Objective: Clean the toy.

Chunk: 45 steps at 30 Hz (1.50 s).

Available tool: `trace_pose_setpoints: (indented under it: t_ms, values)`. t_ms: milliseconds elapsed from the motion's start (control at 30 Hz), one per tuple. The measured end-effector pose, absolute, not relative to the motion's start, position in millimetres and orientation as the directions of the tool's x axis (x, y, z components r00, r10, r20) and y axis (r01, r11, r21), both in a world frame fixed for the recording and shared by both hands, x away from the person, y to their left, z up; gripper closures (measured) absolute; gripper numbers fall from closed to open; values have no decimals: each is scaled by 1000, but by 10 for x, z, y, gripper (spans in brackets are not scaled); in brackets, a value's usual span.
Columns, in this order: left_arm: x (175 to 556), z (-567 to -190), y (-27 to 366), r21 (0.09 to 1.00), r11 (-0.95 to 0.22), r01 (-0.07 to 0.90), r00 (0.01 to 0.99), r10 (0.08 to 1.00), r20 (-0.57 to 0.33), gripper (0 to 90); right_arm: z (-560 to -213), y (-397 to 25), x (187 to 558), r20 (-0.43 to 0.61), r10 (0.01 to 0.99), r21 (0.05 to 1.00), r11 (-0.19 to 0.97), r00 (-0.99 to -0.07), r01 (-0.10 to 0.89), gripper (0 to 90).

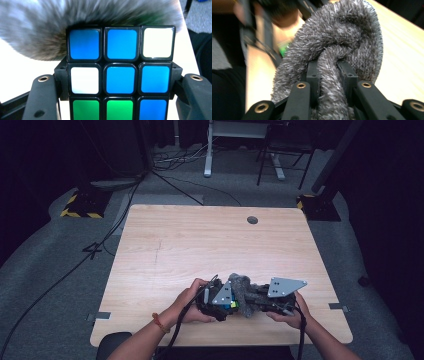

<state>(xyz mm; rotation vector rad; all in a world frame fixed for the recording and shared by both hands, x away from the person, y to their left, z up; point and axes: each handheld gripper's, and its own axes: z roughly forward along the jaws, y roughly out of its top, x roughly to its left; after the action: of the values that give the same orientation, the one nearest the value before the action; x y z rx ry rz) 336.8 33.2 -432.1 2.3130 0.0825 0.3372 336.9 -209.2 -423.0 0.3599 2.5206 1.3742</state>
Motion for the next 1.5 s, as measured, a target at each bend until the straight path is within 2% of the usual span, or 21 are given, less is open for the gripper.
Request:
trace_pose_setpoints:
  t_ms: [133, 333, 500, 833, 967, 1133, 1267, 1367, 1500]
  values:
    - [3368, -4250, 390, 763, -645, -47, 968, 160, 195, 332, -4382, -2155, 3471, -93, 334, 809, 574, -938, 125, 746]
    - [3351, -4218, 409, 779, -624, -59, 969, 152, 195, 332, -4446, -2114, 3497, -33, 307, 815, 559, -951, 152, 746]
    - [3372, -4265, 393, 762, -645, -62, 965, 157, 211, 329, -4416, -2159, 3488, 29, 274, 862, 480, -961, 163, 747]
    - [3376, -4328, 327, 722, -690, -54, 964, 153, 218, 329, -4236, -2182, 3381, 2, 234, 908, 407, -972, 99, 747]
    - [3392, -4321, 349, 730, -682, -47, 965, 158, 210, 331, -4240, -2154, 3375, -11, 261, 904, 415, -965, 102, 744]
    - [3405, -4231, 417, 768, -639, -45, 965, 172, 199, 333, -4333, -2113, 3447, -23, 309, 855, 498, -951, 141, 742]
    - [3434, -4201, 483, 778, -627, -30, 960, 198, 197, 333, -4449, -2067, 3450, -8, 283, 826, 542, -959, 153, 743]
    - [3460, -4228, 499, 762, -648, -26, 957, 204, 206, 333, -4415, -2052, 3419, -6, 266, 833, 534, -964, 142, 742]
    - [3452, -4314, 432, 735, -677, -21, 965, 177, 191, 333, -4269, -2086, 3346, -7, 232, 883, 457, -973, 103, 742]
